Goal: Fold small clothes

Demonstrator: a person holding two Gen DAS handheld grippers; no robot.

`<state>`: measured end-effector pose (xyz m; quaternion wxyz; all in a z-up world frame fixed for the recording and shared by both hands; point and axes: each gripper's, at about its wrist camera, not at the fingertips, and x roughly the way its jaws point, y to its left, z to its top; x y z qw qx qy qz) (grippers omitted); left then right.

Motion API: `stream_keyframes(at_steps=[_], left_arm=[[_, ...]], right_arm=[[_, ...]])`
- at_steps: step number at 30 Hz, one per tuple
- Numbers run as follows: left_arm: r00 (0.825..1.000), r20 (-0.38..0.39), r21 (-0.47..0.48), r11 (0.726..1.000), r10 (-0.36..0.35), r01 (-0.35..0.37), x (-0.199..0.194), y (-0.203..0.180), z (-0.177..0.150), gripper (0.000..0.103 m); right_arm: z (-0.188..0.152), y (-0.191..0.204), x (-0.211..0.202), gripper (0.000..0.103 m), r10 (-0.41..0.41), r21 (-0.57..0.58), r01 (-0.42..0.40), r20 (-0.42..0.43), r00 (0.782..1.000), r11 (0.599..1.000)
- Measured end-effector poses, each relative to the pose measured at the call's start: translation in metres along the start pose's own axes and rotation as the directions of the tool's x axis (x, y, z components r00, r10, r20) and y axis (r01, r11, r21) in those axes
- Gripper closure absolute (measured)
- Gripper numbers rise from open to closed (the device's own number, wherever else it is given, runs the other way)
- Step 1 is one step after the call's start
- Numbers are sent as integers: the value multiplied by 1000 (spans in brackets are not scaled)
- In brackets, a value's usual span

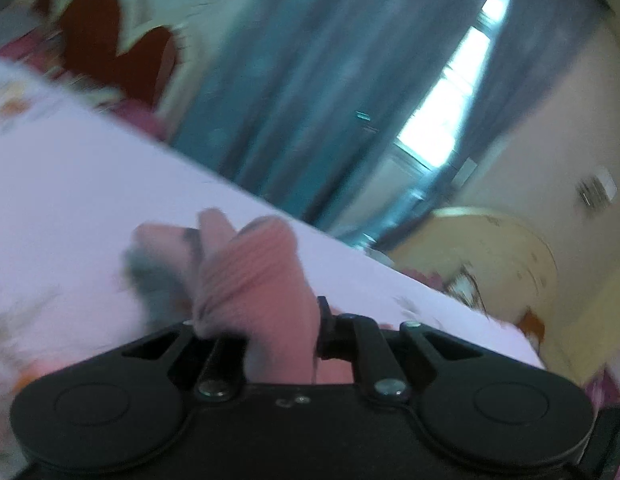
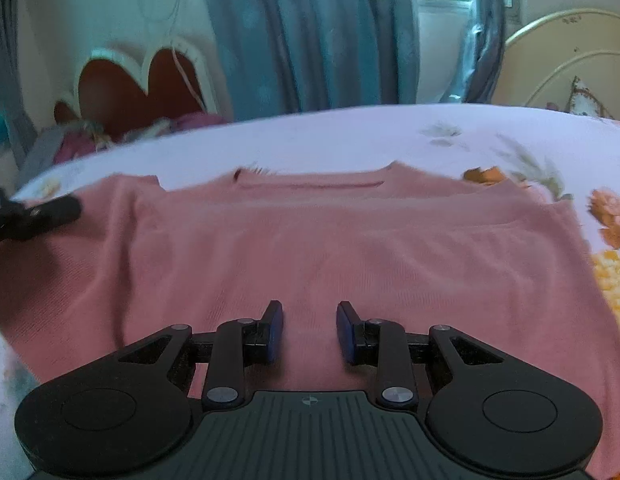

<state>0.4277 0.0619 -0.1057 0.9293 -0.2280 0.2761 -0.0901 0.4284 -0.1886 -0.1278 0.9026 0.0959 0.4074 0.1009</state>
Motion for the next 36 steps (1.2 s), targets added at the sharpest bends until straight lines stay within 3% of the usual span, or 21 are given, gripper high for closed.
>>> stream_keyframes(at_steps=[6,9,12,14,16,17,19,21,22,24,28,30,31,36], left_arm=[[986,-97,215,965,-135,153,44,-105,-26,91],[963,-191,320,915,-192,246,64,-155,-65,91],[934,-325,456,840,-150,294,87,-190,-121,90],[926,-368,539,793,-81,283,94,-196,-156,77],[932,-352,589,752,-89,295,84,-198,-169,71],[929,-356,591,745,-102,309,77,-197,-170,58],[918,-377,574,747,-124,336,63,-193,-168,40],[919,-371,572,748,-130,337,53,-188,-162,39],[921,-371,570,753,-123,330,49,-183,-157,38],[928,-356,544,783,-109,301,37,-168,-147,38],[952,-298,505,835,-67,217,24,-134,-125,37],[964,-263,495,853,-35,166,23,-120,-116,37],[968,-250,488,861,-19,142,24,-114,-112,37],[977,-210,417,907,35,57,36,-97,-92,37]], right_arm=[[2,-71,-41,73,-31,111,27,34,999,993],[-5,-118,-61,73,-90,167,82,38,995,982],[-12,-160,-78,73,-135,231,125,27,991,965],[-15,-181,-87,73,-144,267,132,27,989,955],[-15,-195,-94,73,-109,304,92,41,993,948],[-13,-198,-95,73,-84,317,65,49,995,946],[-8,-200,-94,73,-13,341,-10,66,998,940],[-3,-198,-88,71,68,360,-92,78,995,929],[0,-195,-87,46,89,363,-112,80,993,925],[3,-188,-80,15,105,352,-132,96,990,927],[8,-177,-61,15,135,309,-148,66,989,939],[10,-172,-54,38,126,277,-135,51,991,951],[11,-171,-50,42,127,262,-133,40,991,956],[5,-176,-22,42,113,251,-106,-15,993,962]])
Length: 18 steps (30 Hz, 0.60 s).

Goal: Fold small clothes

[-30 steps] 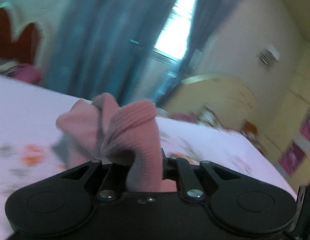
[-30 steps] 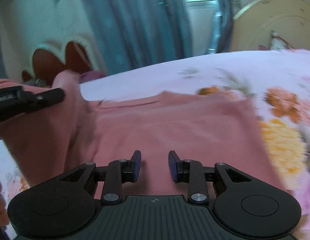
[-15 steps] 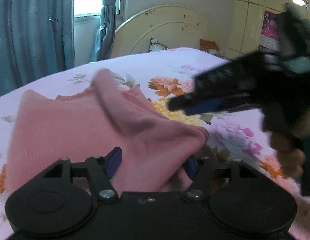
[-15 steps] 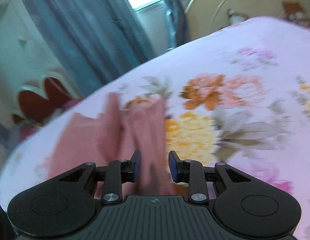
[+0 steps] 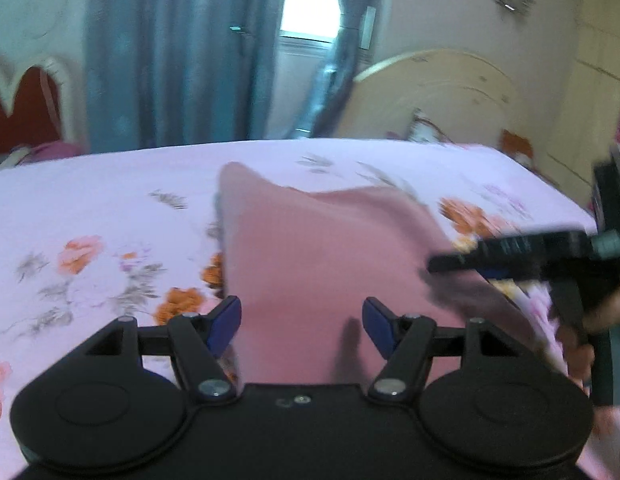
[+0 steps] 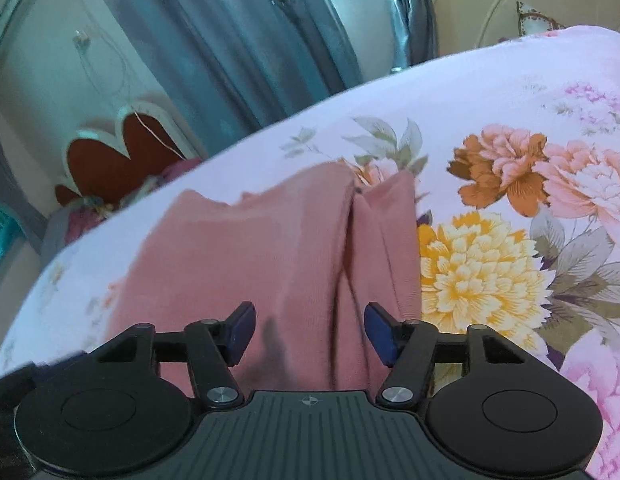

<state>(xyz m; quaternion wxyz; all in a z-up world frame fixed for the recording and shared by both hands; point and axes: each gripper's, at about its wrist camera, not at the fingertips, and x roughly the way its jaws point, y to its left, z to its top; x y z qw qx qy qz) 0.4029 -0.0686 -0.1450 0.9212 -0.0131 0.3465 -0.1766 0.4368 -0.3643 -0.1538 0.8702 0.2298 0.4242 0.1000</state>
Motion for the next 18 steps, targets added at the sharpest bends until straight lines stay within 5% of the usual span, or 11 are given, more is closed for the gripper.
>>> stream_keyframes(at_steps=[2,3,4,14,18], left_arm=[[1000,-4,-32,999,14,-14,5,6,5,37],[1000,-3,-40,999,19,-19,10,8,10,37],[1000,-1,-46,999,22,-22,11,9,9,37],[999,26,-39,999,19,-18,18,3,18,37],[1000,6,-16,1000,2,-2,27,-9,10,37]], right_arm=[[-2,-2,6,54,19,15,-19,-11,1000,1000],[-1,-2,9,76,32,22,-31,-22,999,999],[-1,-2,13,83,48,36,-47,-33,998,998],[12,1,-29,92,-12,-10,13,117,993,1000],[6,-15,-30,92,-52,22,50,92,994,999]])
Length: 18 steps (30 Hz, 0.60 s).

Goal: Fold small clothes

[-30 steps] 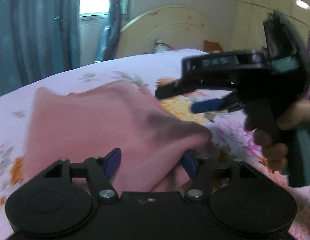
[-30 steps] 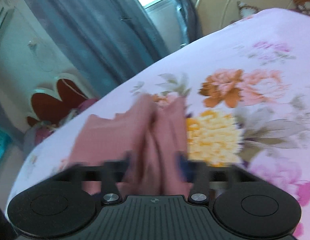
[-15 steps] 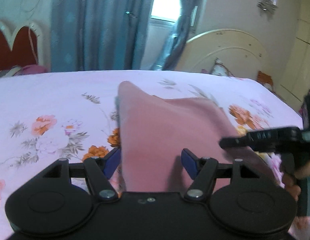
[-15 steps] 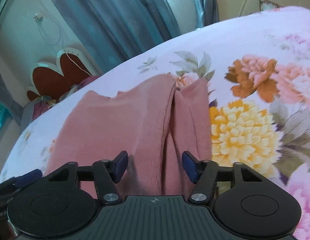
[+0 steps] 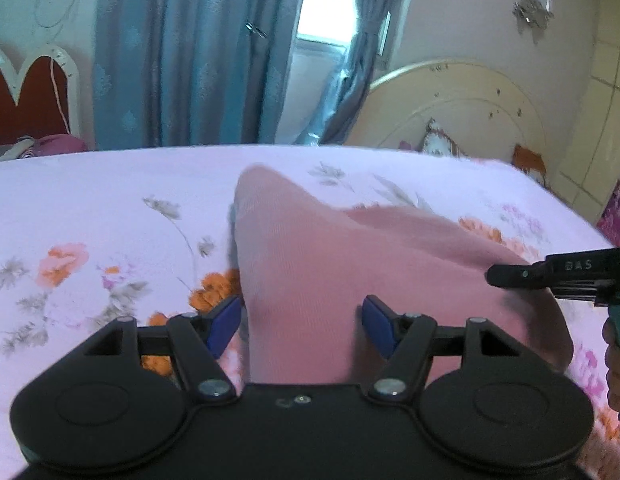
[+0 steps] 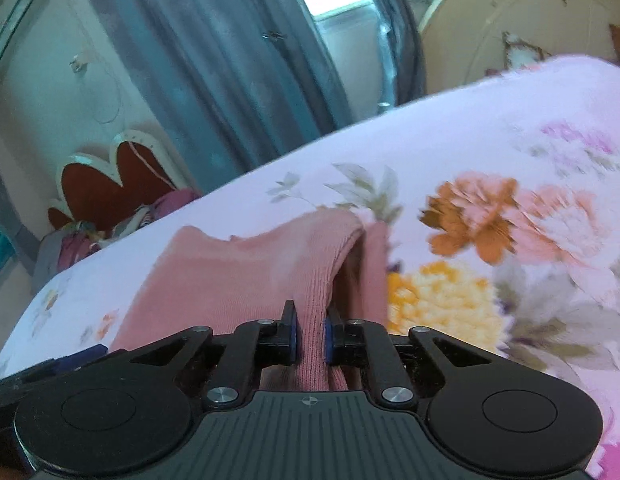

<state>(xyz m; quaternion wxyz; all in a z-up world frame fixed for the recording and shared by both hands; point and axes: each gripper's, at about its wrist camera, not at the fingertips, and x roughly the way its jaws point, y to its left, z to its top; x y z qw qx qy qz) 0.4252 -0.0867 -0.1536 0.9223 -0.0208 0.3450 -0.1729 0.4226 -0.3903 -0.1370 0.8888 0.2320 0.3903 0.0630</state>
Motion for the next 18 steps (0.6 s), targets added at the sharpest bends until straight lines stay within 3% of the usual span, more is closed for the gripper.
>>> stream_keyframes(at_steps=[3,9,18], left_arm=[[999,-32,-2,1000,20,-20,12,-2,-7,34],[999,-48,3,1000,14,-14,6,6,-7,31],[998,-63,0,1000,4,-4,2,6,-11,31]], right_arm=[[-8,-7,18,91,2,25,0,-79,997,1000],[-6,-15,-19,90,46,43,-43,-87,995,998],[-47,-16,-56,90,56,62,-48,-135,989,997]])
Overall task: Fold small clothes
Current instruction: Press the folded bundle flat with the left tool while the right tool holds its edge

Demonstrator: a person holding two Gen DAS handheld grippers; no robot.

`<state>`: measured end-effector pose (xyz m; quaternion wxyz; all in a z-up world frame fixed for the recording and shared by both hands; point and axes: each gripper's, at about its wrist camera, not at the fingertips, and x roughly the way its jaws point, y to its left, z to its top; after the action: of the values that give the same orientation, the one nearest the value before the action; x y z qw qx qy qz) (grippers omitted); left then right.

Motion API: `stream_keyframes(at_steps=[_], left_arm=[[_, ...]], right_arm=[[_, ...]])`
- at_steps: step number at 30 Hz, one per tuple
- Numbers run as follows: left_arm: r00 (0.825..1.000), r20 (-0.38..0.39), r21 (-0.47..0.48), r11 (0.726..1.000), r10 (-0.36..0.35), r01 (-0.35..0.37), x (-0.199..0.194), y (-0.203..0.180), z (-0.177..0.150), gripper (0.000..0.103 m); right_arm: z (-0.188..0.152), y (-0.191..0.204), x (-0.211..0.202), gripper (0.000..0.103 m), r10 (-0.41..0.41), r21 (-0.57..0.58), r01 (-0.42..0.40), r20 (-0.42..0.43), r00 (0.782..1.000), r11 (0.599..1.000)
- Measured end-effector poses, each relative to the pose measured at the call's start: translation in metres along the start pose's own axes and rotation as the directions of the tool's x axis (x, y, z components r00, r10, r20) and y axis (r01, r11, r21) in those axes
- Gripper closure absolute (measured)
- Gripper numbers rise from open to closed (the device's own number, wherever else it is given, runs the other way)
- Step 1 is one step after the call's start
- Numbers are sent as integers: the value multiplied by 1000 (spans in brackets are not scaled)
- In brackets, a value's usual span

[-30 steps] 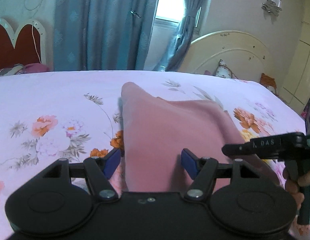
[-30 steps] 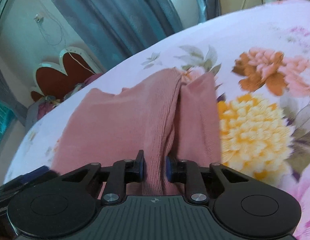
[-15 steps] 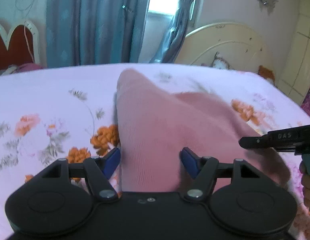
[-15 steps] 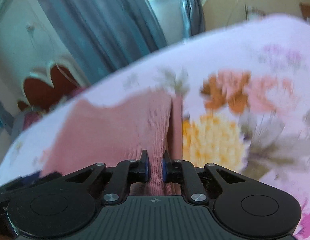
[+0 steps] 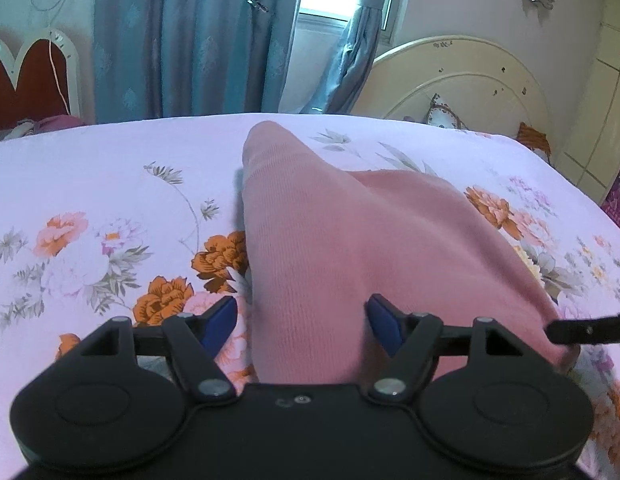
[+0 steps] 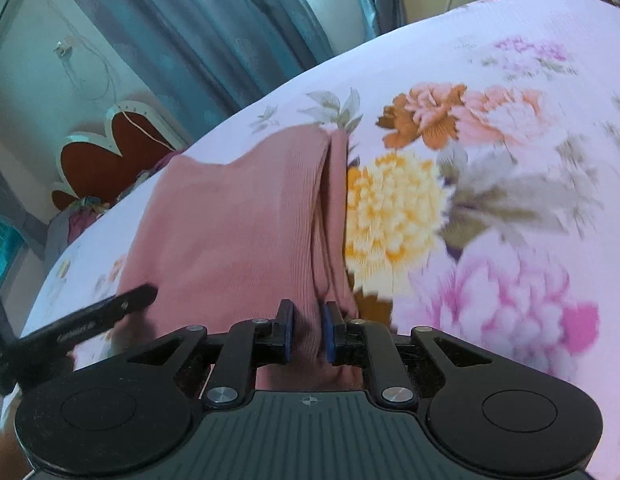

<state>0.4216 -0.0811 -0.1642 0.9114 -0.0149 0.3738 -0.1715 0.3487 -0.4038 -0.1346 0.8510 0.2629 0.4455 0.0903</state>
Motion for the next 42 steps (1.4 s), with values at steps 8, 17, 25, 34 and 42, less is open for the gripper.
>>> stream_keyframes(at_steps=[8,17,25,34,42], left_arm=[[1000,-7,13,1000,-6,6,0,-1,1,31],[999,1,6,999,-42,42,-10,0,14,26],[998,36,-136,989,-53,57,15,22,58,24],[1000,27,-205,979,-13,19,64,43,90,36],[1000,-6,-199,980,-15,14,89,47,80,47]], right_arm=[[-14,7,-2,92,-52,-54,50,-46,998,997],[-1,9,-20,62,-98,-114,100,24,995,988],[61,20,13,52,-103,-85,113,116,988,990],[109,13,94,52,-154,5,154,90,984,988],[106,22,103,91,-155,-81,164,103,982,983]])
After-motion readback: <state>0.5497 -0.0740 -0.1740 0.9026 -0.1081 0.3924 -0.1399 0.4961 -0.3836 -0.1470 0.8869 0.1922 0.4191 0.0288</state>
